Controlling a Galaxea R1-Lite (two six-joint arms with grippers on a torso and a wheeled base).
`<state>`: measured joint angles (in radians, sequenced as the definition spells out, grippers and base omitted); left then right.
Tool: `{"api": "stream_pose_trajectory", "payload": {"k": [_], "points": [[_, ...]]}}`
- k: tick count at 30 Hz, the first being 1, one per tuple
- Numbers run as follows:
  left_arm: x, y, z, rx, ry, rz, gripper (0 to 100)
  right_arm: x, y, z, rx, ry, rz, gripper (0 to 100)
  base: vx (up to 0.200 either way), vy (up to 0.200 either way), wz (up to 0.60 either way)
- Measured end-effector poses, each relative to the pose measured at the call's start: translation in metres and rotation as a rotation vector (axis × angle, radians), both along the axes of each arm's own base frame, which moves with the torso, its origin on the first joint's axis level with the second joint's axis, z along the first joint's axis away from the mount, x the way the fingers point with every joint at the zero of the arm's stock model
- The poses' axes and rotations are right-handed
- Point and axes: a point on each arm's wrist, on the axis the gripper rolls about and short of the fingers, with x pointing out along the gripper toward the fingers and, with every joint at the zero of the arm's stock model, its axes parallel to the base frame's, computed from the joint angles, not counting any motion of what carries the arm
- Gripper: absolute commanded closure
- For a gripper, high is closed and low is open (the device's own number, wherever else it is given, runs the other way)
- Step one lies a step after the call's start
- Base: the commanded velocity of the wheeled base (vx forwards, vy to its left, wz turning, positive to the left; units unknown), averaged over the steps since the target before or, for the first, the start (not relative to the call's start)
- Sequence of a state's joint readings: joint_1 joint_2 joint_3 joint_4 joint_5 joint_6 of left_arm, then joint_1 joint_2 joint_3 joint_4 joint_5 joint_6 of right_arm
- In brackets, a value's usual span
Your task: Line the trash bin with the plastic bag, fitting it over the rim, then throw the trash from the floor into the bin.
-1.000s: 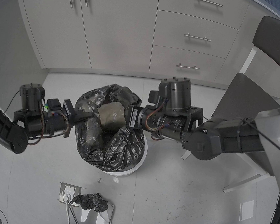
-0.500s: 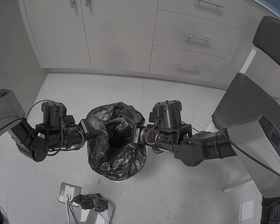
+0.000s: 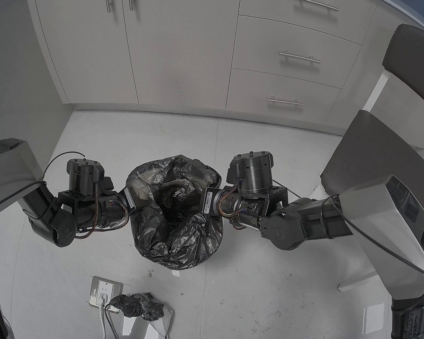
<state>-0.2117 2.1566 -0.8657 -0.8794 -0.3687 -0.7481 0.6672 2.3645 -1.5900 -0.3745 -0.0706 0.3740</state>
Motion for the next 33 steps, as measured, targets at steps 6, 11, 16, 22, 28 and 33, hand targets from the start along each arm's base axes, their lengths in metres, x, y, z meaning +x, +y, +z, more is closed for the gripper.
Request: {"api": "stream_pose_trajectory", "payload": {"k": [6,11,16,22,28,33], "points": [[0.002,-0.001,-0.006,0.013,0.010,0.014,100,0.004,0.002,-0.008,-0.021,-0.005,-0.032,100,0.000,0.000,0.00],[0.005,0.000,-0.011,0.088,-0.016,0.050,100,0.010,0.002,-0.014,-0.073,-0.038,-0.095,100,0.000,0.000,0.00],[0.007,-0.001,-0.022,0.233,-0.053,0.108,100,0.014,0.002,-0.021,-0.097,-0.040,-0.110,100,0.000,0.000,0.00],[0.008,-0.006,-0.036,0.289,-0.052,0.098,100,0.017,0.002,-0.031,-0.138,-0.049,-0.140,100,0.000,0.000,0.00],[0.011,-0.009,-0.045,0.311,-0.040,0.120,100,0.022,0.004,-0.036,-0.139,-0.076,-0.147,100,0.000,0.000,0.00],[0.017,-0.010,-0.046,0.325,-0.050,0.154,100,0.025,0.004,-0.039,-0.163,-0.086,-0.141,100,0.000,0.000,0.00]]}}
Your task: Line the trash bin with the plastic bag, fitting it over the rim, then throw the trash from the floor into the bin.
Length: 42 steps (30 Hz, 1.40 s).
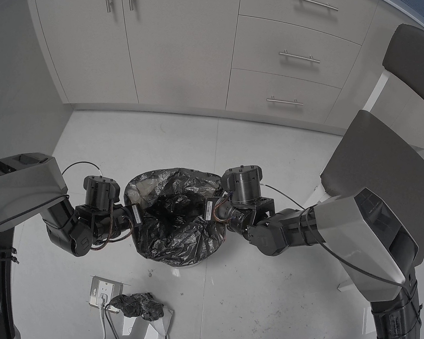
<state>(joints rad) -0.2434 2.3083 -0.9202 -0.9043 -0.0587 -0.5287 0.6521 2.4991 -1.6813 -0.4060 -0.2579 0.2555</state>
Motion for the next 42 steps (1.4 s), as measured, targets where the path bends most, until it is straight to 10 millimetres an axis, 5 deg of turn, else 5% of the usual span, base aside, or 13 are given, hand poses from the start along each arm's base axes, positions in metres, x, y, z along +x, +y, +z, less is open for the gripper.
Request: {"api": "stream_pose_trajectory", "payload": {"k": [42], "points": [[0.013,0.009,-0.022,0.148,0.050,0.116,100,0.013,0.000,-0.024,-0.032,0.017,-0.036,100,0.000,0.000,0.00]]}}
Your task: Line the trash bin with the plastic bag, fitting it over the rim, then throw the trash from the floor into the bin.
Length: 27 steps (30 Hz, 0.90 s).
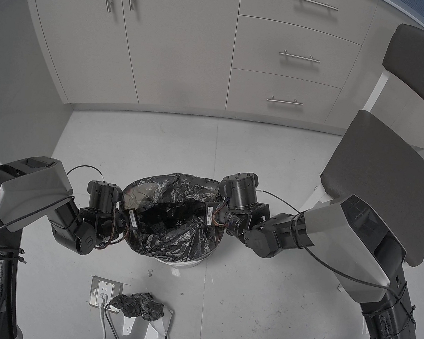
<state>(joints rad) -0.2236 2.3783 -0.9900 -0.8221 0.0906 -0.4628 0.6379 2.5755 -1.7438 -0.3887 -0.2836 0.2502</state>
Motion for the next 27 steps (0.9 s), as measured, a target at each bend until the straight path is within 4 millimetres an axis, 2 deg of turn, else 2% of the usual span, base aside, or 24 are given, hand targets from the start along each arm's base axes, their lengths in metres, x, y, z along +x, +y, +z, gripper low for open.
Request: {"api": "stream_pose_trajectory", "payload": {"k": [6,7,27], "points": [[-0.0002,-0.0006,-0.0008,0.000,0.003,-0.001,100,-0.0002,-0.0001,0.0001,0.000,0.000,0.000,100,0.000,0.000,0.00],[-0.0003,-0.0007,-0.0008,-0.001,0.004,-0.001,0,-0.0002,-0.0001,0.0001,0.000,0.000,0.000,100,0.000,0.000,0.00],[-0.0021,-0.0048,0.0001,-0.002,-0.005,-0.008,0,-0.0003,-0.0006,0.0018,-0.004,-0.006,-0.013,100,0.000,0.000,0.00]]}}
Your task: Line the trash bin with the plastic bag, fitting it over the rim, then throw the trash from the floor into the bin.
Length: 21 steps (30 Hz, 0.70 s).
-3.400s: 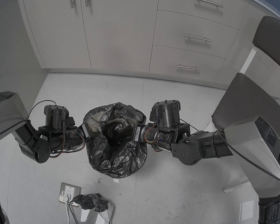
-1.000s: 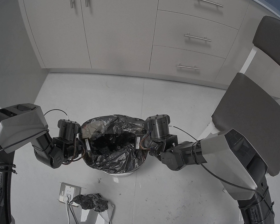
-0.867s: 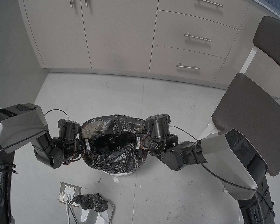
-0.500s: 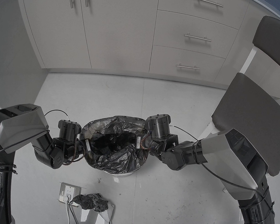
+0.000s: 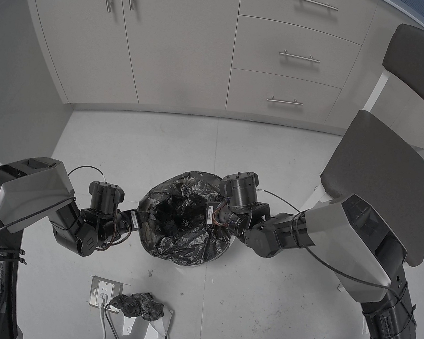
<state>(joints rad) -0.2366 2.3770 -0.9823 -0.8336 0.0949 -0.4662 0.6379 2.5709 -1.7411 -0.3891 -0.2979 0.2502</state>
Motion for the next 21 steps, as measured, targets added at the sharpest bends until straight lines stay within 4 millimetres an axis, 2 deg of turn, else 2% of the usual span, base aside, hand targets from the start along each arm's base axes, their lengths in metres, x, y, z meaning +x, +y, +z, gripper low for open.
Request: {"api": "stream_pose_trajectory", "payload": {"k": [21], "points": [[-0.008,0.001,0.024,0.018,-0.046,0.035,0,-0.006,0.005,0.009,0.012,-0.017,0.004,100,0.000,0.000,0.00]]}}
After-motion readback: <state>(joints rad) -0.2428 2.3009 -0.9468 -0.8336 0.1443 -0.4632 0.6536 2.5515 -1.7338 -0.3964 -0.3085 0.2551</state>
